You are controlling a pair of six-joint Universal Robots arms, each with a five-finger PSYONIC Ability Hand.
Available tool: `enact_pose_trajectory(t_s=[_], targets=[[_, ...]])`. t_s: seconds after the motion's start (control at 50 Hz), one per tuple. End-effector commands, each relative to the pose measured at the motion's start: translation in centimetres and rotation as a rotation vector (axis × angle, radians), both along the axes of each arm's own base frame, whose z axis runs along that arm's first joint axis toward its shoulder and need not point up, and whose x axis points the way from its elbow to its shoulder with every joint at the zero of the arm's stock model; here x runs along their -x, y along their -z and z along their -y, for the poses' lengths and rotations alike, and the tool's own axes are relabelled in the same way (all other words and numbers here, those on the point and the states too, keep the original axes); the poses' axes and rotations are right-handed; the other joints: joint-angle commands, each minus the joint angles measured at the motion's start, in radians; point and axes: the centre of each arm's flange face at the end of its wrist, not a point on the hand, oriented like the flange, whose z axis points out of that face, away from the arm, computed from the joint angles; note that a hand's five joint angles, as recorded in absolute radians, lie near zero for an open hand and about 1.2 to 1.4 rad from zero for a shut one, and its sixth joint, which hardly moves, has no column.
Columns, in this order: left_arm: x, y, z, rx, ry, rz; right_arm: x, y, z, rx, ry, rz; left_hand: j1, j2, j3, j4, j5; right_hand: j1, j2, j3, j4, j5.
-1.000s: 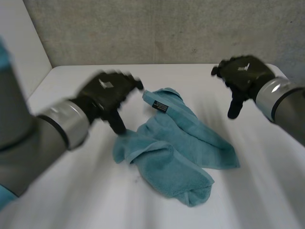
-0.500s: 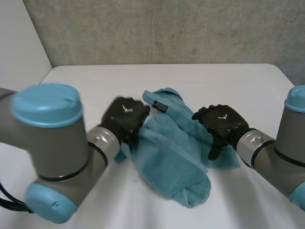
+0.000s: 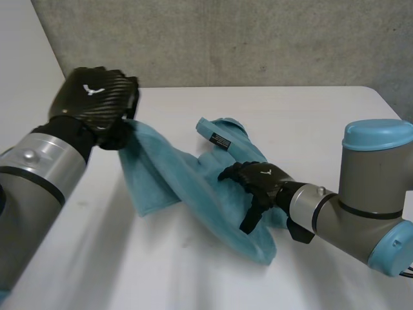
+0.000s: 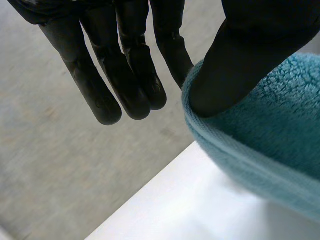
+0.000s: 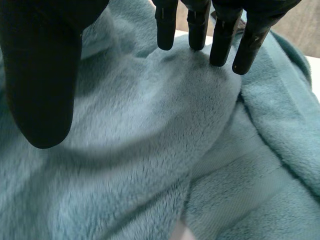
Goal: Fold the laundry
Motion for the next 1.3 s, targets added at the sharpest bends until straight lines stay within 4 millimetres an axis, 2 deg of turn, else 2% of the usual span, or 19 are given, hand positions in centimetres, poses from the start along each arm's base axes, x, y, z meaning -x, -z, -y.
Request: enact_pose_trajectory(t_s=[0.02,0.1,0.12,0.14,0.16,0.2,0.28,0.32,0.4,0.42,0.5,0.54,0.68,0.78,0.96,1.3], targets=[[-3.8,3.1,4.9,-0.073,-0.175,0.05,0.2,-0.3,0.2,0.046,0.024,-0.039,0.266,0.199,0.205,0.205,0.266,-0.026,-0.045,-0.04,-0.059,-0.058],[-4.5,6.4,6.6,-0.158,-0.205,0.105,0.6,-0.6,0.3,0.09,0.043,-0.082,0.249,0.182,0.188,0.187,0.249,-0.026,-0.045,-0.04,-0.059,-0.058],[-4.5,6.4,6.6,-0.158,-0.205,0.105,0.6,-0.6,0.3,0.09,0.043,-0.082,0.248,0.182,0.188,0.187,0.249,-0.026,-0.045,-0.04,-0.059,-0.058],[-4.5,7.7,7.0,-0.192,-0.197,0.13,0.7,-0.5,0.3,0.104,0.044,-0.101,0.025,-0.042,-0.036,-0.037,0.025,-0.026,-0.045,-0.04,-0.059,-0.058],[-4.2,9.2,7.0,-0.236,-0.166,0.163,0.7,-0.4,0.3,0.106,0.044,-0.108,-0.396,-0.462,-0.456,-0.457,-0.396,-0.026,-0.045,-0.04,-0.059,-0.058],[-3.7,9.7,6.6,-0.247,-0.133,0.178,0.8,-0.4,0.4,0.113,0.047,-0.113,-0.602,-0.668,-0.662,-0.663,-0.602,-0.026,-0.045,-0.04,-0.059,-0.058],[-1.9,9.7,4.7,-0.243,-0.019,0.187,1.0,-0.6,0.6,0.119,0.056,-0.112,-0.688,-0.754,-0.748,-0.749,-0.687,-0.026,-0.045,-0.04,-0.059,-0.058],[-0.2,8.6,2.9,-0.204,0.07,0.176,1.3,-0.8,0.9,0.124,0.069,-0.11,-0.744,-0.81,-0.804,-0.805,-0.743,-0.026,-0.045,-0.04,-0.059,-0.058],[1.5,6.3,-0.2,-0.127,0.17,0.153,1.5,-1.1,1.1,0.13,0.077,-0.107,-0.735,-0.801,-0.795,-0.796,-0.735,-0.026,-0.045,-0.04,-0.059,-0.058],[1.9,6.3,-0.7,-0.125,0.187,0.155,1.5,-1.1,1.1,0.13,0.077,-0.107,-0.726,-0.793,-0.787,-0.787,-0.726,-0.026,-0.045,-0.04,-0.059,-0.058],[3.1,7.2,-2.2,-0.152,0.246,0.182,1.6,-1.3,1.2,0.138,0.084,-0.111,-0.703,-0.769,-0.763,-0.764,-0.702,-0.026,-0.045,-0.04,-0.059,-0.058],[3.6,8.8,-2.6,-0.203,0.267,0.218,1.8,-1.3,1.3,0.139,0.092,-0.114,-0.647,-0.714,-0.708,-0.708,-0.647,-0.026,-0.045,-0.04,-0.059,-0.058],[3.8,13.0,-3.0,-0.339,0.291,0.347,2.1,-1.3,1.4,0.153,0.089,-0.13,-0.483,-0.549,-0.543,-0.544,-0.482,-0.026,-0.045,-0.04,-0.059,-0.058],[4.0,15.8,-3.0,-0.348,0.328,0.483,2.2,-1.1,1.3,0.169,0.077,-0.153,-0.456,-0.523,-0.516,-0.517,-0.456,-0.026,-0.045,-0.04,-0.059,-0.058],[4.4,16.6,-1.7,-0.27,0.328,0.592,2.2,-0.8,1.0,0.165,0.068,-0.162,-0.468,-0.534,-0.528,-0.529,-0.467,-0.026,-0.045,-0.04,-0.059,-0.058],[4.8,17.7,-0.7,-0.292,0.323,0.612,2.3,-0.5,0.8,0.169,0.054,-0.181,-0.612,-0.678,-0.672,-0.673,-0.611,-0.026,-0.045,-0.04,-0.059,-0.058]])
